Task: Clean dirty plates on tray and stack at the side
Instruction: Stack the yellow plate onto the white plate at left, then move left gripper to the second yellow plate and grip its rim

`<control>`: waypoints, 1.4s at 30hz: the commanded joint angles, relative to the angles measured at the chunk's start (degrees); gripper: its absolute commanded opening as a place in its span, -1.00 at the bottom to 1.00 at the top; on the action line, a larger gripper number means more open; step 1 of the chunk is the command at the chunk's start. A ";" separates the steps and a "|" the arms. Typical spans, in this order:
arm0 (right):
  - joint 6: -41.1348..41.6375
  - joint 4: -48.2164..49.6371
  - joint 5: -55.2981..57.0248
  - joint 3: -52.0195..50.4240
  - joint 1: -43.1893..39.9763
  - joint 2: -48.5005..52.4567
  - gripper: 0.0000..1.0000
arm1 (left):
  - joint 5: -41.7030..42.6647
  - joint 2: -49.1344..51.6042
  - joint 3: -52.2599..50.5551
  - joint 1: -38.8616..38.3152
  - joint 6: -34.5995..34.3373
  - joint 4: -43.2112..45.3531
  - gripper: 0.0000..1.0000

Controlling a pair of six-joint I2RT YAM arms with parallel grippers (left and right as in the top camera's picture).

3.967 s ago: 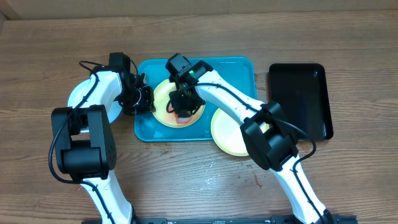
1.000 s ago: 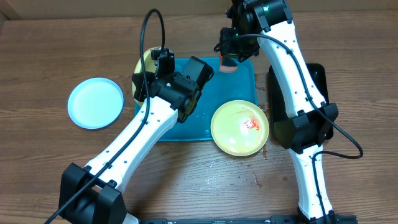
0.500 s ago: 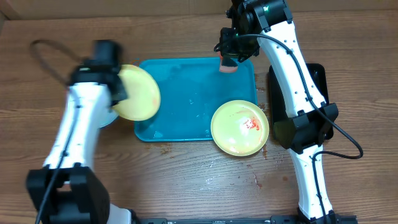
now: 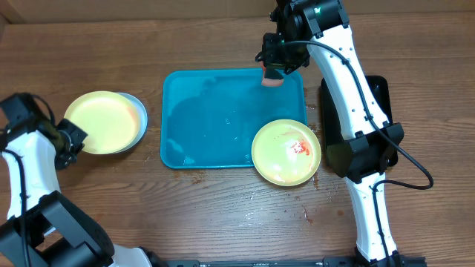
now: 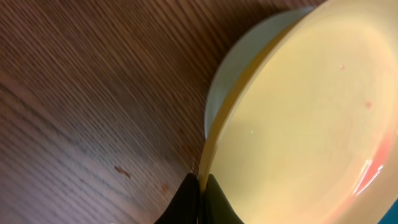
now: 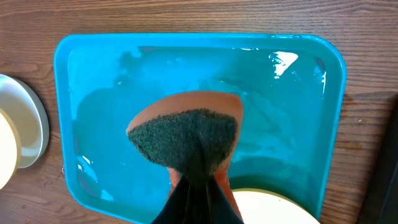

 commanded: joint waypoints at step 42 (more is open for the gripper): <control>-0.07 -0.26 -1.20 1.31 0.24 -2.27 -0.93 | 24.68 1.68 -0.02 -45.90 6.84 11.96 0.51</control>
